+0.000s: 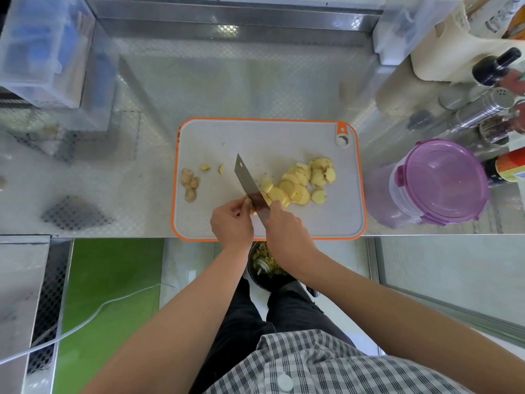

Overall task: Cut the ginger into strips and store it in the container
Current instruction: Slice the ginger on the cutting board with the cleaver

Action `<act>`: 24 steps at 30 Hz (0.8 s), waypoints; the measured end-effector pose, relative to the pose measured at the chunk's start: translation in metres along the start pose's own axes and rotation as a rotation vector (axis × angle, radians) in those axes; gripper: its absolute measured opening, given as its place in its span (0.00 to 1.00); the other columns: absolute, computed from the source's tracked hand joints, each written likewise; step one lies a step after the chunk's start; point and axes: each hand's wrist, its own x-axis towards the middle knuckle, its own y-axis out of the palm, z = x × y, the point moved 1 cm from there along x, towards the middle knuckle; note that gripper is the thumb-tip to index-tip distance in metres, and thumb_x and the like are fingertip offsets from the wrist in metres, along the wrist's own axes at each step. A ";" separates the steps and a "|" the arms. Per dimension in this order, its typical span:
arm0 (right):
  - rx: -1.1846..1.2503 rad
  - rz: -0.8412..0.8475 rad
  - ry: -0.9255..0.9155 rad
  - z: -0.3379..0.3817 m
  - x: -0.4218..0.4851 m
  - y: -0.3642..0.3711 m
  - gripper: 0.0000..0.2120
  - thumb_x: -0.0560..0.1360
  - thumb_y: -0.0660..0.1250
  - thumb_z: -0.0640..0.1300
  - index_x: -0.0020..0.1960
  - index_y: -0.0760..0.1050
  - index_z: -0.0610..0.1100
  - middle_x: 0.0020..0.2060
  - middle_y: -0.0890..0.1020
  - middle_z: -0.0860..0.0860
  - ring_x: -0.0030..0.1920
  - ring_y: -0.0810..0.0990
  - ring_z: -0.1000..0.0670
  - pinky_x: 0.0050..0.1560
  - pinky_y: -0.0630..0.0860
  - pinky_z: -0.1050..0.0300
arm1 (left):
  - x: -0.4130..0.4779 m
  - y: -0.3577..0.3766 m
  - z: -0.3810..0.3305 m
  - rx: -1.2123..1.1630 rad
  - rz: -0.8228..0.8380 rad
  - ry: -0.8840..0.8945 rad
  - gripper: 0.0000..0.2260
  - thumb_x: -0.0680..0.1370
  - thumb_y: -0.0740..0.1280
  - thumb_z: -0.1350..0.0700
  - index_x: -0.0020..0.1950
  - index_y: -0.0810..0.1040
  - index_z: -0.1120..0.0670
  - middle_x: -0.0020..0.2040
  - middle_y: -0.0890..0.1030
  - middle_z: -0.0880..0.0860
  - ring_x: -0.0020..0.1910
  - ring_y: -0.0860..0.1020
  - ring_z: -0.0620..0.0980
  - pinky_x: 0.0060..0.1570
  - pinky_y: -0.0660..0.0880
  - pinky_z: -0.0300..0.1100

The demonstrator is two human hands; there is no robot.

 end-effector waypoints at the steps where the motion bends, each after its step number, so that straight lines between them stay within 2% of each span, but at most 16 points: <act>1: 0.004 -0.002 -0.003 0.002 0.001 0.000 0.09 0.78 0.54 0.33 0.48 0.57 0.44 0.32 0.66 0.51 0.33 0.67 0.48 0.32 0.63 0.56 | 0.000 0.000 0.000 0.001 0.001 0.001 0.08 0.76 0.69 0.57 0.50 0.85 0.58 0.42 0.85 0.55 0.43 0.83 0.51 0.50 0.79 0.52; 3: 0.028 -0.004 0.000 0.008 0.009 -0.002 0.09 0.78 0.54 0.32 0.48 0.57 0.44 0.32 0.66 0.51 0.36 0.68 0.46 0.35 0.64 0.54 | 0.000 0.000 -0.001 0.006 0.000 -0.003 0.07 0.76 0.69 0.57 0.50 0.86 0.57 0.42 0.85 0.54 0.43 0.83 0.50 0.50 0.79 0.51; 7: 0.046 -0.003 -0.006 0.011 0.018 -0.004 0.07 0.78 0.55 0.33 0.49 0.58 0.43 0.32 0.67 0.50 0.36 0.70 0.46 0.29 0.60 0.57 | 0.000 -0.001 -0.003 0.013 -0.007 -0.009 0.07 0.76 0.70 0.56 0.50 0.85 0.57 0.42 0.85 0.54 0.43 0.83 0.49 0.50 0.79 0.50; 10: -0.037 0.005 -0.022 0.000 0.010 0.004 0.09 0.77 0.54 0.31 0.53 0.62 0.42 0.33 0.62 0.53 0.31 0.65 0.51 0.28 0.57 0.59 | -0.001 -0.002 -0.004 0.009 -0.011 0.011 0.07 0.76 0.69 0.57 0.50 0.85 0.58 0.42 0.85 0.55 0.42 0.83 0.52 0.48 0.79 0.49; 12: -0.045 0.013 -0.025 -0.003 0.006 0.007 0.09 0.76 0.53 0.30 0.53 0.62 0.41 0.33 0.62 0.53 0.29 0.62 0.53 0.27 0.55 0.60 | -0.002 -0.001 -0.004 0.021 -0.020 0.021 0.07 0.76 0.69 0.58 0.50 0.85 0.59 0.41 0.85 0.56 0.42 0.83 0.53 0.47 0.79 0.48; 16: 0.015 -0.007 0.010 0.002 0.011 0.007 0.11 0.76 0.55 0.29 0.48 0.57 0.44 0.32 0.67 0.50 0.32 0.68 0.49 0.34 0.65 0.54 | -0.002 -0.001 -0.004 0.034 -0.014 0.032 0.07 0.76 0.69 0.58 0.50 0.85 0.58 0.41 0.85 0.55 0.41 0.83 0.52 0.47 0.79 0.48; 20: 0.007 -0.018 -0.019 0.009 0.023 0.009 0.11 0.77 0.57 0.32 0.49 0.58 0.44 0.35 0.69 0.49 0.37 0.72 0.44 0.36 0.66 0.52 | -0.004 -0.002 -0.008 0.073 -0.009 0.062 0.06 0.76 0.69 0.58 0.49 0.85 0.57 0.41 0.85 0.55 0.41 0.83 0.52 0.46 0.78 0.47; 24: -0.028 -0.031 -0.027 0.005 0.028 0.011 0.08 0.78 0.56 0.33 0.53 0.60 0.42 0.36 0.69 0.48 0.37 0.70 0.45 0.36 0.65 0.52 | -0.001 -0.003 -0.007 0.109 -0.003 0.068 0.07 0.76 0.69 0.57 0.48 0.86 0.57 0.41 0.85 0.55 0.41 0.82 0.52 0.45 0.78 0.47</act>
